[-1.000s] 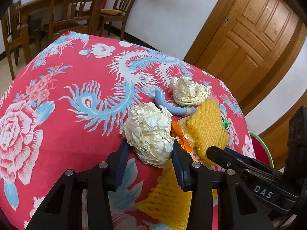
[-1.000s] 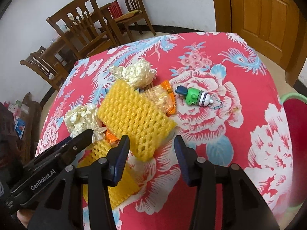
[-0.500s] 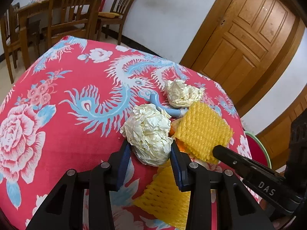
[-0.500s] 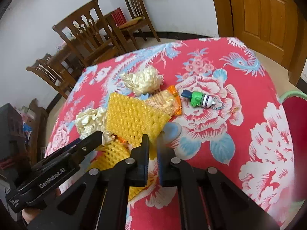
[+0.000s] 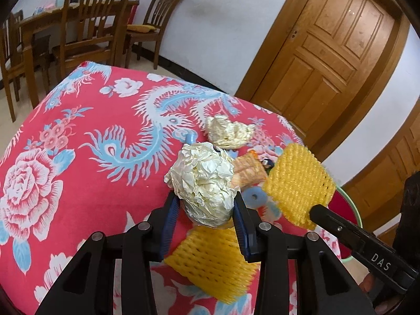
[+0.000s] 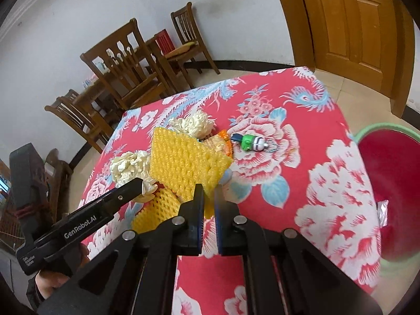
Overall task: Collect trash
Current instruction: 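Grasp a foil ball with left tool while right tool grasps yellow foam net, then carry the yellow foam net over the red bucket and open the right tool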
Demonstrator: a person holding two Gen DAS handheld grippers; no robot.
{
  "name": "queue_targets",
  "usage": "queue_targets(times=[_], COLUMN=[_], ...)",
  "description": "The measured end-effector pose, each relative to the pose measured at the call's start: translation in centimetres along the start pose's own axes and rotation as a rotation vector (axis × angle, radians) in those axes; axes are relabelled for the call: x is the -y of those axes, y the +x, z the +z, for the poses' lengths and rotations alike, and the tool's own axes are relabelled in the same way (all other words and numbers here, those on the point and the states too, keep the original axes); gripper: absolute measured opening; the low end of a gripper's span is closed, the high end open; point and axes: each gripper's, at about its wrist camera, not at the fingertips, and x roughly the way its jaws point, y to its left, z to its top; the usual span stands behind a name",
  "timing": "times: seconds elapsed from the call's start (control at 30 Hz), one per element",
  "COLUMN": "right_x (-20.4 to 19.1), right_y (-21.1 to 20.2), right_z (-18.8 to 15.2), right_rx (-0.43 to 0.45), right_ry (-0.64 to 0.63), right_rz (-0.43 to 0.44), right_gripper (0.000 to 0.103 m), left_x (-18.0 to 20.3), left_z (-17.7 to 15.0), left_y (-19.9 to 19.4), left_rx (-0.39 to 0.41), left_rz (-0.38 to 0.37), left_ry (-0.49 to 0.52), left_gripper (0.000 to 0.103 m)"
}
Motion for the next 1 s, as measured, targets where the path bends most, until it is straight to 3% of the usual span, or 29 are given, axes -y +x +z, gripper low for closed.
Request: queue_targets(times=[1.0], right_x=[6.5], right_y=[-9.3], right_z=[-1.2], right_rx=[0.152], right_ry=[0.084], right_rz=[-0.086], right_gripper=[0.009], left_x=[5.1], left_z=[-0.7], left_y=[-2.3], left_rx=[0.01], left_rz=[-0.064], left_ry=[0.074], left_gripper=[0.041])
